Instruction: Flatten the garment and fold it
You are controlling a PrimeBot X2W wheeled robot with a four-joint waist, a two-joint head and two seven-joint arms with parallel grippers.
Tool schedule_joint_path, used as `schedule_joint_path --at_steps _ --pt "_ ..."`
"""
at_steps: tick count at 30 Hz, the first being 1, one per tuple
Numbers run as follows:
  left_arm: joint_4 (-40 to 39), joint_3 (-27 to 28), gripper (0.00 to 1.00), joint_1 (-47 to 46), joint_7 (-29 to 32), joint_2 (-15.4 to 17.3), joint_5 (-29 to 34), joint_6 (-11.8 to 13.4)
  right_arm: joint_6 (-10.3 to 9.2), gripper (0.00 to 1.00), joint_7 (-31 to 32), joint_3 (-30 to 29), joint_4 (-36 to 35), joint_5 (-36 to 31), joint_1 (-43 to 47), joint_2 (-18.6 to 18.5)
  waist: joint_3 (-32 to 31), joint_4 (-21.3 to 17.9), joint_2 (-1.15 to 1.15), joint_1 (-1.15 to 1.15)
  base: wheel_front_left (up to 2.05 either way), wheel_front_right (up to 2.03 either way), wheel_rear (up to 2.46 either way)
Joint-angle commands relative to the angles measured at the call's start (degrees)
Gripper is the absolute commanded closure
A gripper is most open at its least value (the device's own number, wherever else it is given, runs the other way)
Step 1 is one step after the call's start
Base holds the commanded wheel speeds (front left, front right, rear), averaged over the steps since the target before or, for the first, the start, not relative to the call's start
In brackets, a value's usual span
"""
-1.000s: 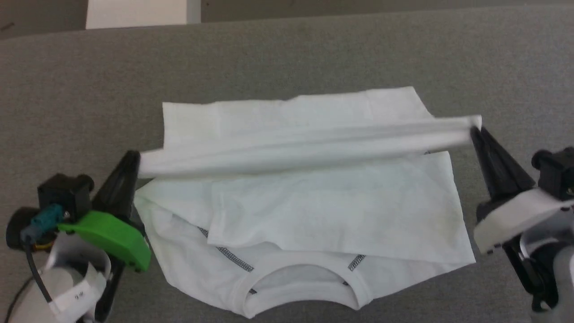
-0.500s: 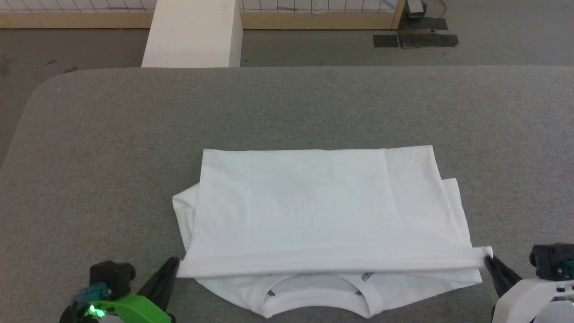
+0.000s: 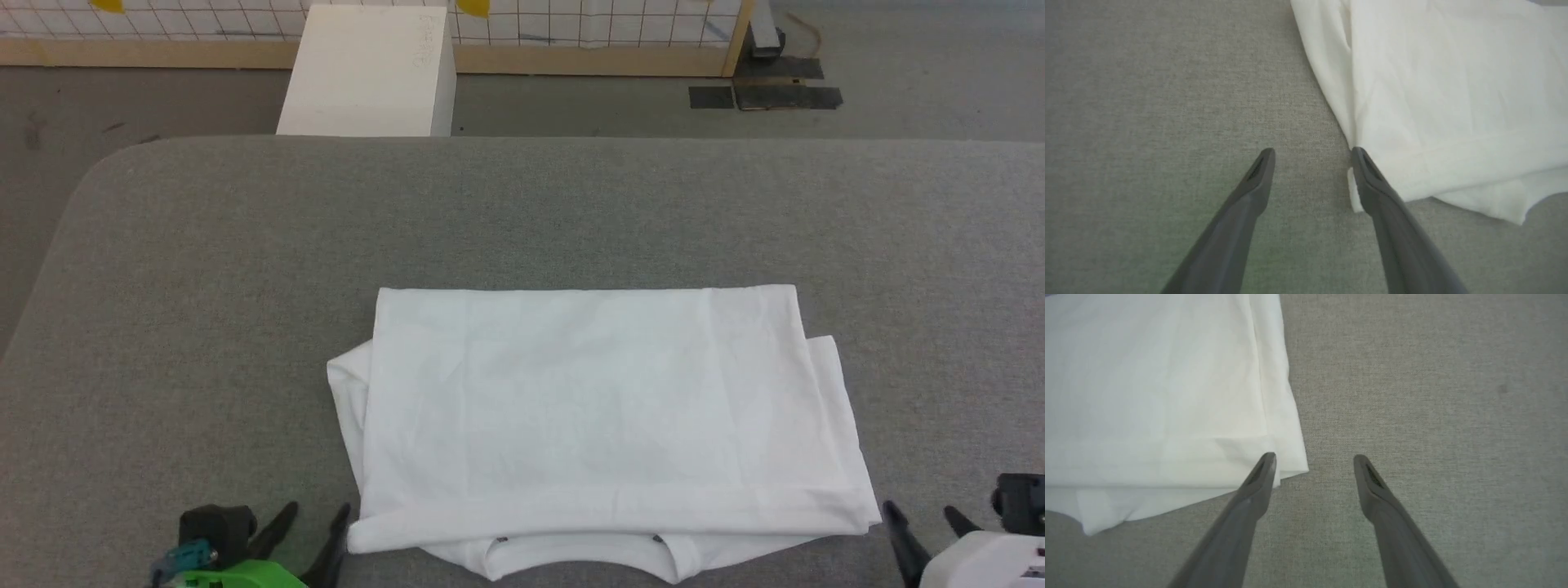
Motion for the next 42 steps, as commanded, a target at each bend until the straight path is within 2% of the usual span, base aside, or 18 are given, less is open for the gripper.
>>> schedule_joint_path --at_steps 1,5,6,7,11,15,23,29,38,39,40,41,42 --pt "-0.57 0.8 0.0 -0.77 -1.5 -0.14 -0.09 0.9 -0.1 0.0 -0.03 -1.04 -1.45 0.39 0.58 0.41 -0.27 0.14 0.0 0.01 0.0 0.0 0.0" --pt "-2.78 3.01 0.0 -2.08 -7.99 -1.24 2.0 3.3 -0.1 0.0 -3.47 -2.94 -4.89 3.42 -0.93 0.81 -0.66 0.14 0.0 0.01 0.0 0.0 0.0" --pt "-2.89 3.52 0.0 -2.67 -9.89 -1.67 2.49 3.73 -0.1 0.0 -5.09 -3.08 -4.94 5.16 -1.77 0.82 -0.8 0.17 0.0 0.01 0.0 0.0 0.0" --pt "-2.41 4.24 0.0 -5.03 -14.05 -2.6 4.4 4.33 -0.1 0.0 -9.46 -3.02 -3.69 6.55 -3.93 0.84 -1.03 0.37 0.0 0.01 0.0 0.0 0.0" --pt "-0.65 4.5 0.0 -9.36 -16.49 -4.59 8.37 5.06 -0.1 0.0 -14.41 -1.59 0.69 7.25 -7.29 0.85 -1.2 0.71 0.0 0.01 0.0 0.0 0.0" --pt "1.22 5.75 0.0 -13.88 -16.92 -6.84 12.12 4.99 -0.1 0.0 -15.59 -0.02 6.79 7.38 -9.87 0.85 -1.34 1.19 0.0 0.01 0.0 0.0 0.0" --pt "1.29 11.38 0.0 -17.45 -16.96 -11.09 18.93 3.2 -0.1 0.0 -9.79 0.22 17.27 6.24 -15.8 0.86 -0.47 0.74 0.0 0.01 0.0 0.0 0.0" --pt "1.1 15.26 0.0 -17.64 -16.96 -13.89 21.24 0.37 -0.1 0.0 -3.74 1.47 23.04 5.95 -19.89 0.86 0.16 0.53 0.0 0.01 0.0 0.0 0.0" --pt "2.28 18.53 0.0 -17.5 -16.97 -16.83 24.43 -2.56 -0.1 0.0 3.8 5.0 29.01 4.24 -22.03 0.86 0.29 0.78 0.0 0.01 0.0 0.0 0.0" --pt "2.44 18.81 0.0 -17.45 -16.97 -17.06 24.72 -2.85 -0.1 0.4 4.51 5.23 29.37 4.45 -22.07 0.86 0.26 0.83 0.0 0.01 0.0 0.0 0.0" --pt "2.53 19.02 0.0 -17.43 -16.97 -17.26 24.91 -3.08 -0.1 0.6 4.71 5.24 29.52 4.91 -22.12 0.86 0.22 0.88 0.0 0.01 0.0 0.0 0.0" --pt "2.63 19.26 0.0 -17.38 -16.97 -17.47 25.15 -3.35 -0.1 0.73 4.51 5.21 29.55 5.47 -22.21 0.86 0.17 0.92 0.0 0.01 0.0 0.0 0.0" --pt "2.74 19.45 0.0 -17.36 -16.97 -17.62 25.32 -3.55 -0.1 0.9 4.14 5.21 29.53 5.94 -22.27 0.86 0.14 0.93 0.0 0.01 0.0 0.0 0.0"
